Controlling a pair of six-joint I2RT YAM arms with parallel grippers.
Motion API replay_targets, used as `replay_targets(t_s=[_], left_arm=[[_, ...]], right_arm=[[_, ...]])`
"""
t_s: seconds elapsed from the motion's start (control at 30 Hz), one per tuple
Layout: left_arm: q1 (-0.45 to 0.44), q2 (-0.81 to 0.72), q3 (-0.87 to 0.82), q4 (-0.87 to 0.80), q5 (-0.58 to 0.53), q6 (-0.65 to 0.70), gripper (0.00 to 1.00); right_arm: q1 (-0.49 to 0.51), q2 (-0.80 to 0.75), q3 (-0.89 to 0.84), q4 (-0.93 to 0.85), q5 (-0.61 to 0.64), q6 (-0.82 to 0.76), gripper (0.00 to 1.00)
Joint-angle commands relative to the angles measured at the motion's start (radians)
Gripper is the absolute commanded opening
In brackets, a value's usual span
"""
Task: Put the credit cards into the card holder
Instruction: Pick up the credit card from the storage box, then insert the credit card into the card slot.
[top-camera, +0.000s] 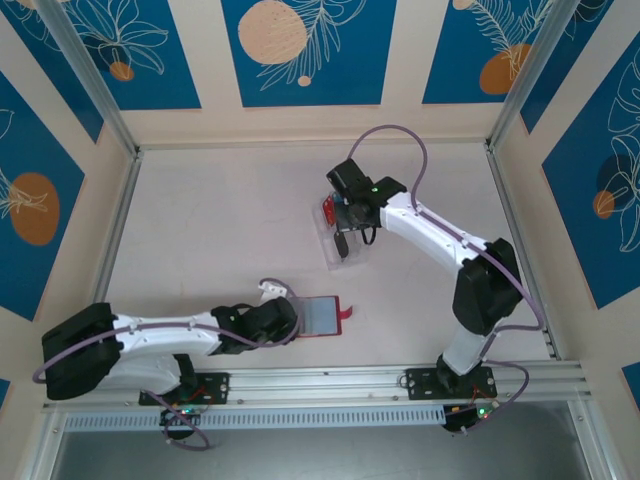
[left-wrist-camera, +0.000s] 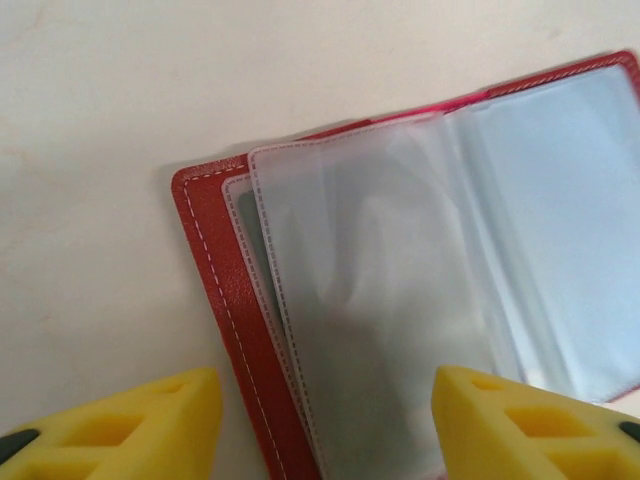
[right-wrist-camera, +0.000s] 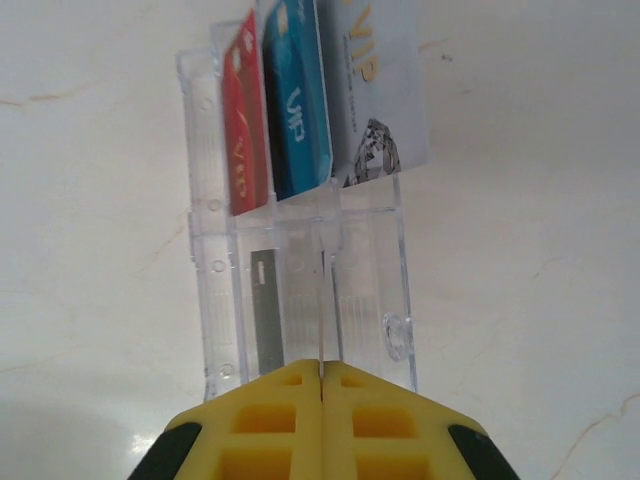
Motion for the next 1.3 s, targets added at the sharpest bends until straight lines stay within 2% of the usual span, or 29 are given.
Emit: replay_targets(t_s=[0.0,0.13,0.3,0.57,0.93,1.27], left_arm=[[0.004,-0.058,0.008,-0.078,-0.019,0.010,0.59],[0.009,-0.074,0.029,-0.134,-0.054,0.009,0.59],[0.040,-0.027,0.046,-0.112,-0.038,0.031,0.58],[0.097,0.055,0.094,-0.067,0.008,0.100,0.58],[0.112,0.182,0.106,-0.022,0.036,0.117,0.52],[0.111,0.181,0.020,0.048,0.071,0.060,0.42]], right_arm=[[0.048,-0.097,-0.042,-0.008,0.062,0.031,0.00],[0.122,-0.196,-0.147,0.049,0.049,0.056,0.00],[0.200,-0.347,-0.328,0.173,-0.044,0.109,0.00],[0.252,-0.522,-0.597,0.371,-0.168,0.185,0.00],[0.267,-0.528,-0.732,0.534,-0.228,0.261,0.00],[0.267,-0.458,-0.847,0.781,-0.316,0.350,0.00]])
